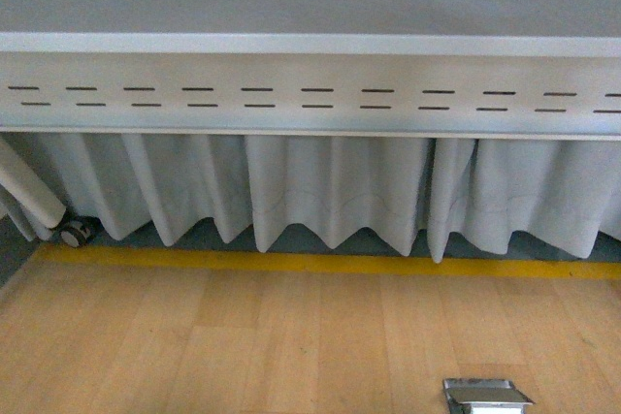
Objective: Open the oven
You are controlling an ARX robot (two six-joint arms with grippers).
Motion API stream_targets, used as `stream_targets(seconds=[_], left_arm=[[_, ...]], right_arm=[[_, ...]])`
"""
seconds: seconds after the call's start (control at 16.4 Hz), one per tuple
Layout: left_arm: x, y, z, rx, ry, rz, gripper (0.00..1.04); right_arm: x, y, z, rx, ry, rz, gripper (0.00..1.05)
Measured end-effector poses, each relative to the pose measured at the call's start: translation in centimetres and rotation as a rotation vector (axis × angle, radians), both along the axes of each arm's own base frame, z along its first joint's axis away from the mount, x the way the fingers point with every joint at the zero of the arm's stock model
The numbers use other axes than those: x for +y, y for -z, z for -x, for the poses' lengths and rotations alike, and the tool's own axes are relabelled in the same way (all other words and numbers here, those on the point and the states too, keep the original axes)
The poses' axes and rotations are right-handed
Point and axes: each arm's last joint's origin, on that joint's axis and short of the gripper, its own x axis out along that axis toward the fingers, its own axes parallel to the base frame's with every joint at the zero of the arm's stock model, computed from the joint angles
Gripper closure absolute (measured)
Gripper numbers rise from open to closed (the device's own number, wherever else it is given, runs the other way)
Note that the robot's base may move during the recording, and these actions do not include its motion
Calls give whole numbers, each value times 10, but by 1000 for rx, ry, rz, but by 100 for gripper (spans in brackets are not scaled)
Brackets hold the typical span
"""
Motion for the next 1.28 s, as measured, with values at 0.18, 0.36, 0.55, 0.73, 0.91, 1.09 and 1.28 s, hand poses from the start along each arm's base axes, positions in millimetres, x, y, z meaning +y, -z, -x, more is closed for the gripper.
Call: stream_targets(seconds=[0.18,0.36,0.55,0.73,0.91,1.09,1.28], left_arm=[[0,0,0,0,0,0,7],[0,0,0,0,0,0,7],[0,0,0,0,0,0,7],[0,0,0,0,0,0,7],[0,0,0,0,0,0,7],[0,0,0,0,0,0,7],[0,0,0,0,0,0,7]], right_arm=[[0,0,0,0,0,0,6],[0,0,0,0,0,0,6],[0,0,0,0,0,0,6],[0,0,0,0,0,0,6],[0,0,0,0,0,0,6],[0,0,0,0,0,0,6],[0,0,0,0,0,0,6]])
